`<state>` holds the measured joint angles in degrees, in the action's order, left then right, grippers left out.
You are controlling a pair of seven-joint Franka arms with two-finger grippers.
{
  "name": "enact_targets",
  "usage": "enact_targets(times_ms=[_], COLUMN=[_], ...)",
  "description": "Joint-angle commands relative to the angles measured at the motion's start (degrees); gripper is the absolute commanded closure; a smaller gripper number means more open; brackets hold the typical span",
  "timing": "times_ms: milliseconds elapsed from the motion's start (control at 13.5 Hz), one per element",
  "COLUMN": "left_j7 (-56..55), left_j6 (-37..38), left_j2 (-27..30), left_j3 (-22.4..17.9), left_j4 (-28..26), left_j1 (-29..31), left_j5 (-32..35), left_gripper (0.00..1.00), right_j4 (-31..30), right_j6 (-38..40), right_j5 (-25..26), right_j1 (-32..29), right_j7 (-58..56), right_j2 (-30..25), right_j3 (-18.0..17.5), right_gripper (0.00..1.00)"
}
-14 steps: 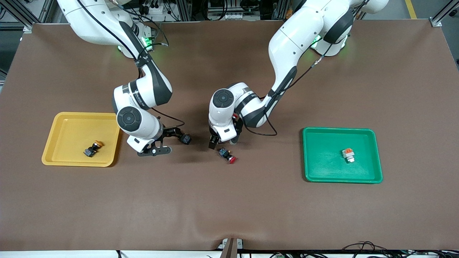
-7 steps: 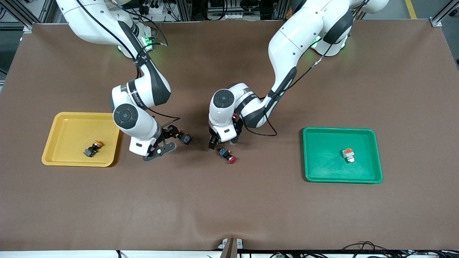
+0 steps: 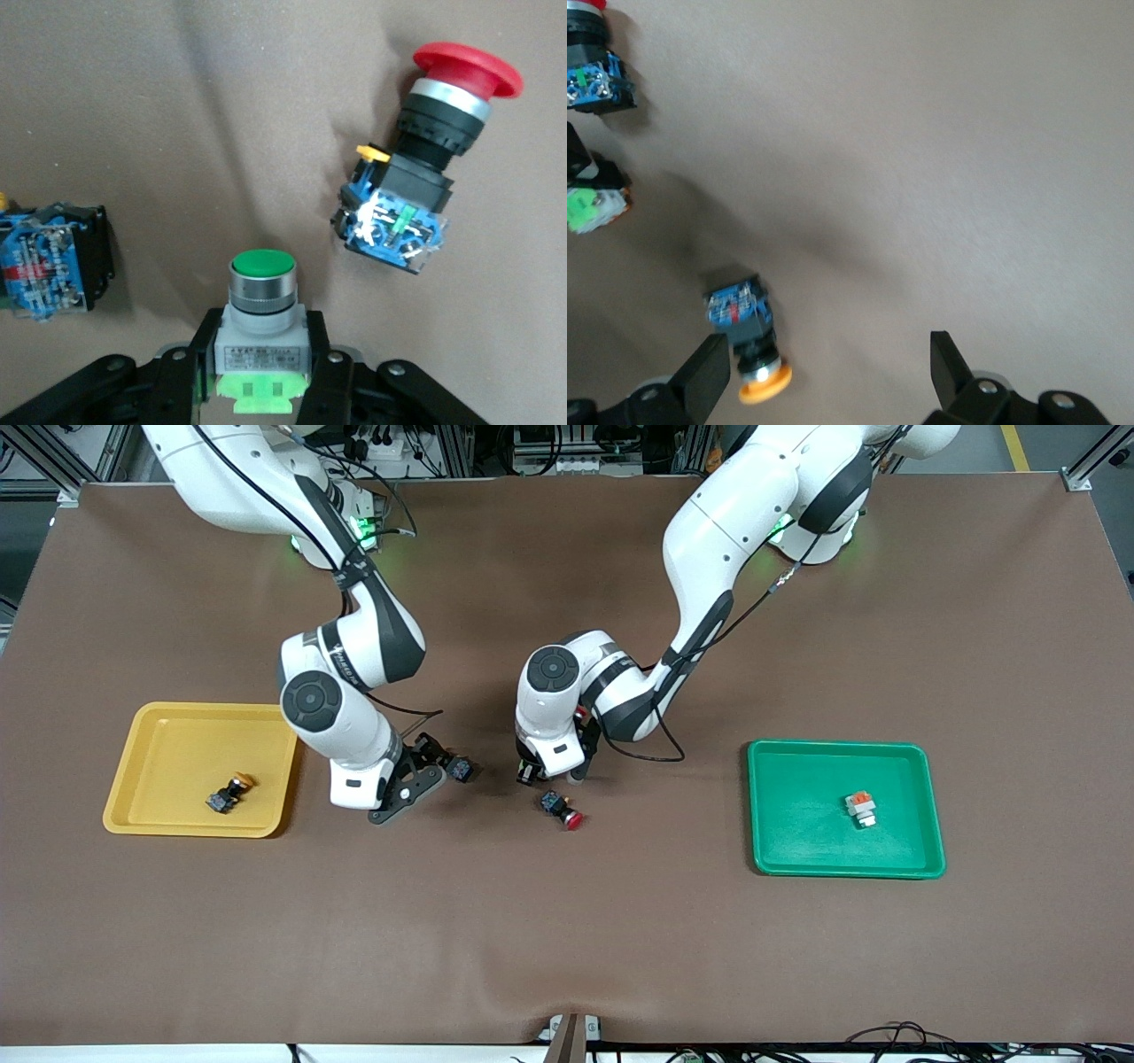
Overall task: Place green and yellow buttons in trays
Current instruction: 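Lift the green button while the right gripper grasps the second orange button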
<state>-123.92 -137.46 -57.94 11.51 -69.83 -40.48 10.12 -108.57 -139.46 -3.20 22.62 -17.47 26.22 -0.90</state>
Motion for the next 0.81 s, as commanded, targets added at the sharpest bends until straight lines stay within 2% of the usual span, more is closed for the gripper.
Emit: enact_targets(times_ms=[0, 222, 370, 741], left_j7=[-0.6, 0.9, 2.2, 11.4], left_j6=[-0.5, 4.4, 7.1, 14.7], left_j2=[1.1, 4.4, 6.8, 10.7], left_j3=[-0.7, -0.9, -1.0, -0.8], left_j4=[1.1, 1.1, 0.8, -0.7], left_j1=[-0.4, -0.1, 0.3, 3.6], left_j5=[0.4, 1.0, 1.2, 1.1], left_gripper=[1.00, 1.00, 1.00, 1.00], right_j4=[-9.4, -10.1, -10.1, -9.7], right_j6=[-11.1, -9.9, -10.7, -13.5], right_j5=[0.6, 0.6, 0.6, 0.7], right_j1=[2.0, 2.3, 5.0, 6.3], right_j7=[-0.5, -1.5, -1.4, -1.4], right_j2=[-1.2, -1.8, -1.4, 0.8], right_j3=[0.1, 0.0, 0.1, 0.1], right_gripper=[0.00, 0.00, 0.00, 0.00])
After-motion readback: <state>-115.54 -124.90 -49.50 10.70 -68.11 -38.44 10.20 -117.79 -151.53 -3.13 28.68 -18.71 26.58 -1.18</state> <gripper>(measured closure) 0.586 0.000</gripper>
